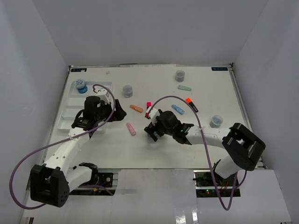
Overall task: Sort the stationery into containers
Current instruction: Place the stationery at the center of the board, then pick up the stationery from the center of the board.
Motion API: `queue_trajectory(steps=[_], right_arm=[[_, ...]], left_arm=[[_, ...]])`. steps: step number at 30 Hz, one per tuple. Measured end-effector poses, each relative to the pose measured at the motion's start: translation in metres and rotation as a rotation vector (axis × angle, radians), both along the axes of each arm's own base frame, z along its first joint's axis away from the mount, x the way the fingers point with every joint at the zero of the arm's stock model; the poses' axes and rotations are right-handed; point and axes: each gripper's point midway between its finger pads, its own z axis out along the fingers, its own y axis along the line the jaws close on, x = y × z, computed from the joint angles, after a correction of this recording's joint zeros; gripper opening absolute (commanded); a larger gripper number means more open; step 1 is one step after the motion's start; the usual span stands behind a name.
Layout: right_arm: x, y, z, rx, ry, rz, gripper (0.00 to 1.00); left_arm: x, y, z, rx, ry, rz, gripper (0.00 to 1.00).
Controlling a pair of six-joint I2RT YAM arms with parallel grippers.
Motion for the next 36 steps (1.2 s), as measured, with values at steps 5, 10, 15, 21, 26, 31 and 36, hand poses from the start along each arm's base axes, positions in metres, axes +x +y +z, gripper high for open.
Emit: queue_trajectory(steps=[5, 10, 15, 21, 26, 31, 36], right_arm=[[-0.004, -0.015, 0.05, 0.074, -0.078, -0.028, 0.9], [-0.002, -0.052, 0.119, 0.194, -0.215, -0.162, 0.9], [-0.002, -0.107, 0.131, 0.206, -0.247, -0.383, 0.9], [-0.015, -0.153, 0.112, 0.233, -0.213, -0.551, 0.9], [-0.022, -0.173, 0.107, 0.258, -0.212, -0.616, 0.9], [-0.024, -0.182, 0.112, 0.286, -0.221, -0.651, 0.9], [-0.023, -0.184, 0.113, 0.29, -0.222, -0.666, 0.9]], left_arm=[[-0.016, -0.02, -0.005, -0.008, 0.053, -0.054, 0.98], [-0.029, -0.064, 0.004, -0.008, 0.065, -0.15, 0.98], [-0.041, -0.126, -0.001, 0.05, 0.087, -0.268, 0.98], [-0.043, -0.169, -0.033, 0.201, 0.122, -0.297, 0.98], [-0.045, -0.178, -0.061, 0.318, 0.145, -0.282, 0.98], [-0.049, -0.183, -0.085, 0.39, 0.172, -0.271, 0.95], [-0.048, -0.179, -0.095, 0.428, 0.189, -0.238, 0.69]])
